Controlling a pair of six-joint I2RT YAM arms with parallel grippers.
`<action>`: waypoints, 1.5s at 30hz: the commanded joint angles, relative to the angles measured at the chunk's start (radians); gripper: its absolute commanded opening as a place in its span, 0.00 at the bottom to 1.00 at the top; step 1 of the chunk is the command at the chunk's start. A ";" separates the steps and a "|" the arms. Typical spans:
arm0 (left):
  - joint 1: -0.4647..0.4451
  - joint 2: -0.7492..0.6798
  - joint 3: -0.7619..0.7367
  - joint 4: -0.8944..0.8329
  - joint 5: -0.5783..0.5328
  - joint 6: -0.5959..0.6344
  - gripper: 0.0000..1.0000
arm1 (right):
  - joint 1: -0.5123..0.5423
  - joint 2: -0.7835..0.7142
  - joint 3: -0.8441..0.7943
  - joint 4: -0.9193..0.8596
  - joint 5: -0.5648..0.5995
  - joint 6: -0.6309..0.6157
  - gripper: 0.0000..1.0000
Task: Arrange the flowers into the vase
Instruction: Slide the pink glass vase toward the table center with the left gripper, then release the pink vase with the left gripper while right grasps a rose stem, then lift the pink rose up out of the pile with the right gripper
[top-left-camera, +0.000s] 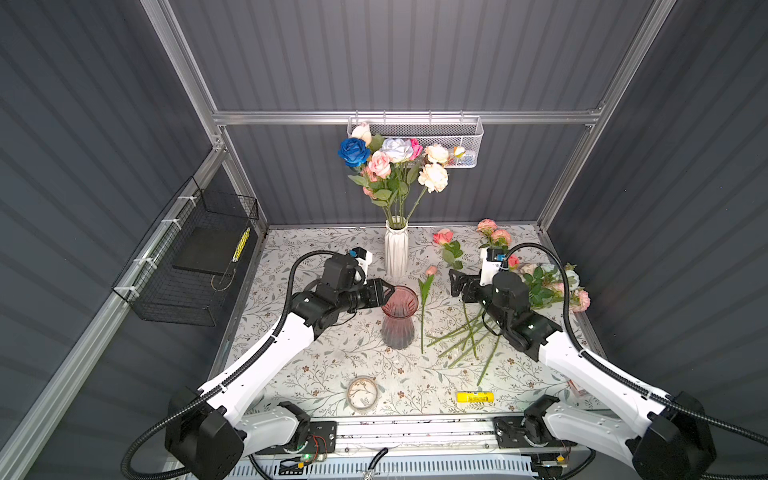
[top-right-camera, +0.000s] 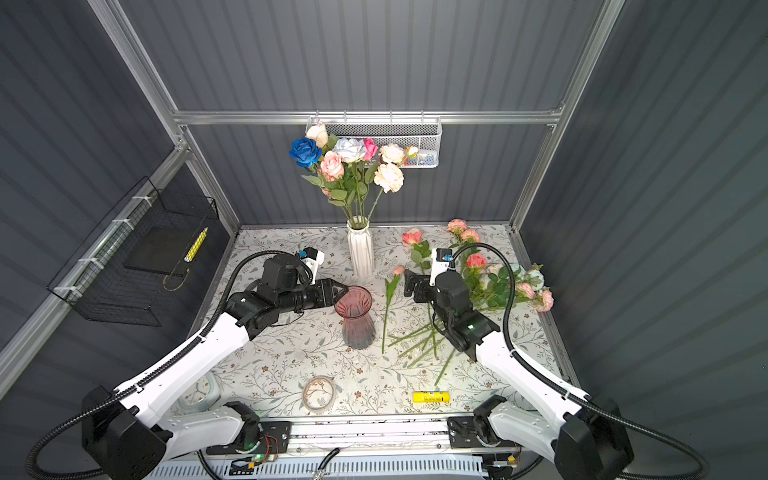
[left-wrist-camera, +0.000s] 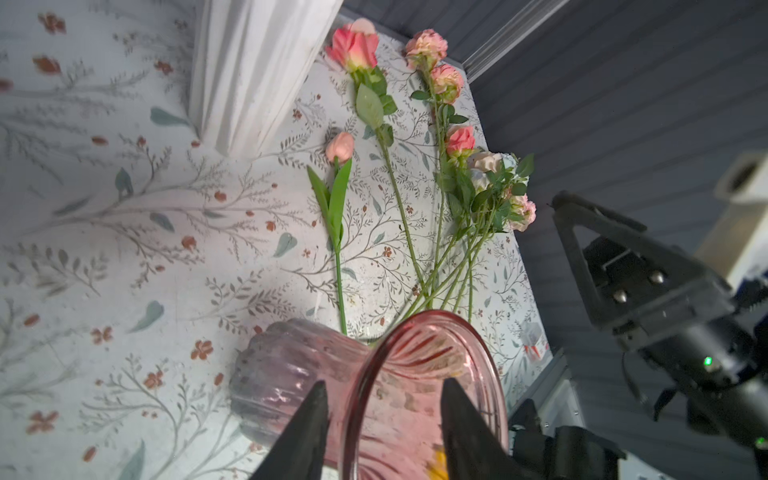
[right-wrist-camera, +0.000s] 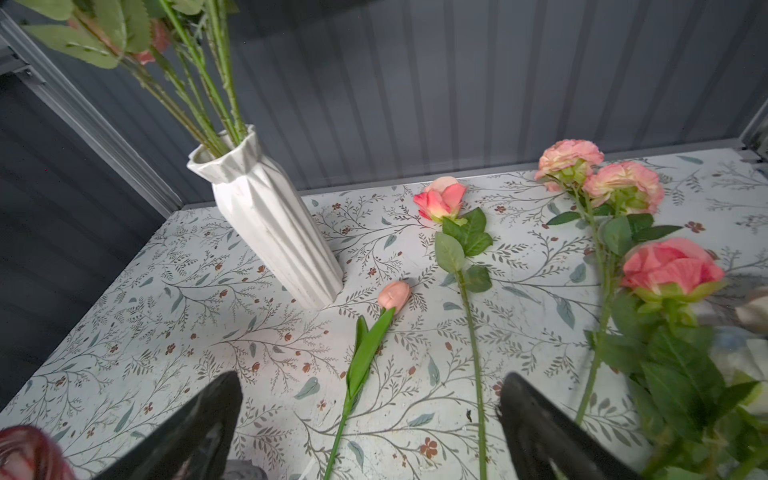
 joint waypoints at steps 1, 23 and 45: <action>-0.007 -0.037 0.033 0.056 0.028 -0.009 0.61 | -0.060 0.098 0.075 -0.168 -0.146 0.053 0.93; -0.006 -0.511 -0.127 0.051 -0.185 0.188 1.00 | -0.172 0.855 0.679 -0.593 -0.084 -0.034 0.58; -0.007 -0.594 -0.171 -0.055 -0.262 0.230 1.00 | -0.234 1.181 1.071 -0.853 -0.167 -0.061 0.29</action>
